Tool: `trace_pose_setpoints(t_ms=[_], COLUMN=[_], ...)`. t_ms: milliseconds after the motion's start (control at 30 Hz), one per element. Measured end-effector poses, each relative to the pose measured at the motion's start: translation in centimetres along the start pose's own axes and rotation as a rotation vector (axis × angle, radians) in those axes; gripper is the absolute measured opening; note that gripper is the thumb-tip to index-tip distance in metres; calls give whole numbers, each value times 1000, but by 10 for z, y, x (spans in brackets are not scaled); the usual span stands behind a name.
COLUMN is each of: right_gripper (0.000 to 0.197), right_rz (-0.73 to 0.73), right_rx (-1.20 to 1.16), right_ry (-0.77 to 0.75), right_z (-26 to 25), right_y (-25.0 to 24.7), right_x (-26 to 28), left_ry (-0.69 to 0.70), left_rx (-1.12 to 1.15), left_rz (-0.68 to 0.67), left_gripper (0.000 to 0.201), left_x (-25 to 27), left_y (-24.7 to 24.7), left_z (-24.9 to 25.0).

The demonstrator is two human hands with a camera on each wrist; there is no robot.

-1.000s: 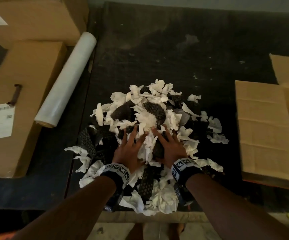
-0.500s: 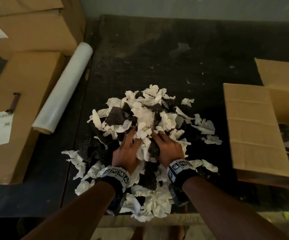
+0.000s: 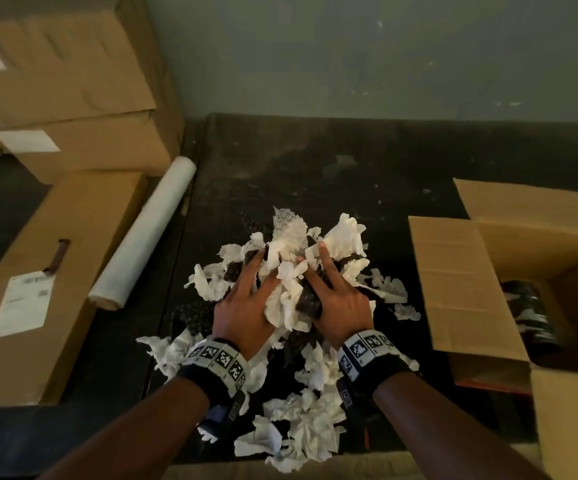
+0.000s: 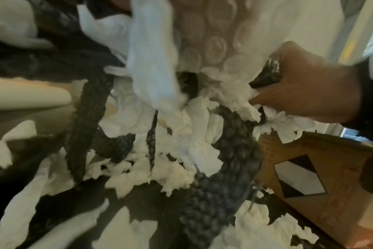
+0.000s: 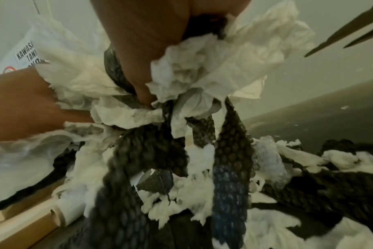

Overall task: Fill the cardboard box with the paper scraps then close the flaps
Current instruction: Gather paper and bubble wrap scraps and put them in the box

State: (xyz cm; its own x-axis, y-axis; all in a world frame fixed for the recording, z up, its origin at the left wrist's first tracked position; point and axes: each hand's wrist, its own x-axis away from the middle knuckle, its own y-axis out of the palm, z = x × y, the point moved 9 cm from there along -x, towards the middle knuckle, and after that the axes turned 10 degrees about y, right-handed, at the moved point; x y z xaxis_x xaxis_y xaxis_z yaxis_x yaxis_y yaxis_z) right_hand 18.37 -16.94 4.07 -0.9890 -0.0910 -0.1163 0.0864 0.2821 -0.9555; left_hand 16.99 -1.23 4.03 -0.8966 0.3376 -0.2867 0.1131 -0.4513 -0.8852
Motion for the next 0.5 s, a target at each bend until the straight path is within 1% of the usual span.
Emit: trace_pose_setpoints(t_ms=[133, 233, 433, 500], right_gripper=[94, 90, 81, 82], right_rz=[70, 111, 207, 242], right_rx=[-9, -9, -54, -67], right_ry=[-6, -14, -8, -15], right_z=[-6, -10, -6, -3], right_y=[-21, -39, -81, -96], right_x=[-1, 0, -1, -2], left_ry=[39, 79, 168, 193], left_rx=[-20, -23, 4, 9], left_rz=[40, 48, 119, 144], left_gripper=[76, 70, 66, 68], left_x=[-5, -10, -31, -40], left_y=[-22, -36, -64, -72], left_z=[9, 17, 41, 50])
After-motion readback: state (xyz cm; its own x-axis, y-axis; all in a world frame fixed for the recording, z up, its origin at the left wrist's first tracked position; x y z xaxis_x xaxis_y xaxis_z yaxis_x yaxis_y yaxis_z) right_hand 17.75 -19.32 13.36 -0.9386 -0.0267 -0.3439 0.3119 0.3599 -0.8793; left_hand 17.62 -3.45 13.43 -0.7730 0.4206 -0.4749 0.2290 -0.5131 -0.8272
